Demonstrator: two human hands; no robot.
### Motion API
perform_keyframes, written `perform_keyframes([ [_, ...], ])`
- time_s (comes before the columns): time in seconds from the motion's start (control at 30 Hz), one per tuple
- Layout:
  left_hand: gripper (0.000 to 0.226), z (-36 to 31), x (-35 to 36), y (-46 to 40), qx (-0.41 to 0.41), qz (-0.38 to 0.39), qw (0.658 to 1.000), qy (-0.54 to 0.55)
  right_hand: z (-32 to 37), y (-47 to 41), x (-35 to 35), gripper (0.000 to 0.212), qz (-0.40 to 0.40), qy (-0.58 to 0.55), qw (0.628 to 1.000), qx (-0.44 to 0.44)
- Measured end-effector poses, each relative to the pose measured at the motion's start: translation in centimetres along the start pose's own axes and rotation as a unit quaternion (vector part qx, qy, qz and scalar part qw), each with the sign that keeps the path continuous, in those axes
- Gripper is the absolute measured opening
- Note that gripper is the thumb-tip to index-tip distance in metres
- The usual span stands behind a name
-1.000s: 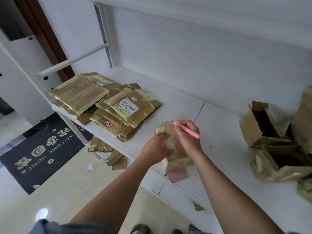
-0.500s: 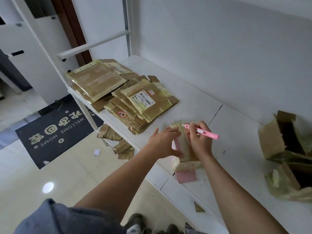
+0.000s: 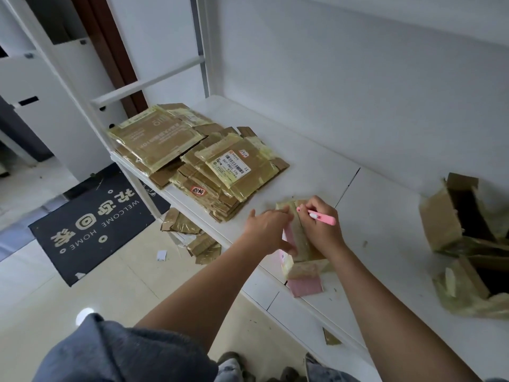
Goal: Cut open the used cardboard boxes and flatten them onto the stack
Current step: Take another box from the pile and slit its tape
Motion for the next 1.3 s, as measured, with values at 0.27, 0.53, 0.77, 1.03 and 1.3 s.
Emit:
perform_keyframes([
  [0.27,0.074,-0.8,-0.5,0.2,-0.012,0.001,1.0,-0.029,-0.3,3.5,-2.9,0.032,0.063,0.033,0.997,0.016],
  [0.53,0.074,-1.8,-0.5,0.3,0.0,0.005,0.994,-0.111,1.3,8.2,-6.1,0.03,0.065,-0.025,0.993,-0.099],
  [0.77,0.078,-2.9,-0.1,0.5,-0.002,0.003,0.989,-0.149,0.2,8.7,-7.6,0.033,0.082,-0.043,0.991,-0.1],
  [1.03,0.08,-3.7,0.5,0.5,-0.022,-0.001,0.987,-0.159,0.0,8.5,-8.9,0.038,0.083,-0.038,0.992,-0.091],
  [1.3,0.09,-7.1,3.8,-0.7,-0.043,-0.092,0.964,-0.244,-0.4,9.7,-14.3,0.029,-0.096,-0.073,0.991,-0.056],
])
Point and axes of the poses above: each hand's wrist, its own y-axis away from the middle knuckle, its own x-axis out of the palm, z = x × y, the point moved 1 cm from there along -y, towards the middle knuckle, and after that the axes turned 8 degrees about -z, right-handed, at the moved point
